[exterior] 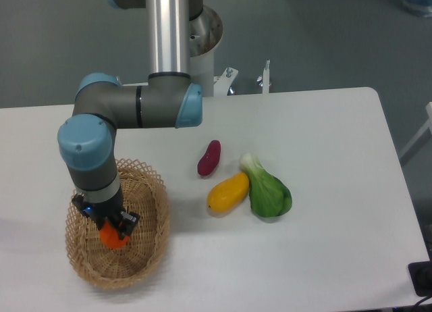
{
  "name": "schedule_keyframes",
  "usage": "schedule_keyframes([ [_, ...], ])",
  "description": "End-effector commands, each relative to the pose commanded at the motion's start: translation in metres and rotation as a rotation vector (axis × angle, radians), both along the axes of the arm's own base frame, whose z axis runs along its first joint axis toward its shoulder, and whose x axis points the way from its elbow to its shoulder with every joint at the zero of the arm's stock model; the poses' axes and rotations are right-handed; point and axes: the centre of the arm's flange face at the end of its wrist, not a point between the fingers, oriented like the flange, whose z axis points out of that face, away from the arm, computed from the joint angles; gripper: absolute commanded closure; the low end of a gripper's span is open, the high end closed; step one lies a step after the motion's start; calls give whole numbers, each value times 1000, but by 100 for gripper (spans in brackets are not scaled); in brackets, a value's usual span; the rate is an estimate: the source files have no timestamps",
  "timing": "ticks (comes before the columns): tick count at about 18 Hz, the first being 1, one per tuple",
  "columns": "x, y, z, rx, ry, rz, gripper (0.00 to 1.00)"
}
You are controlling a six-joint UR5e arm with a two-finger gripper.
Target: Place the orange in the basket
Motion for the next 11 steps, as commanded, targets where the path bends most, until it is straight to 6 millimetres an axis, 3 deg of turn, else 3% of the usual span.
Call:
schedule_keyframes([
  [11, 6, 6, -17, -20, -7, -11, 50],
])
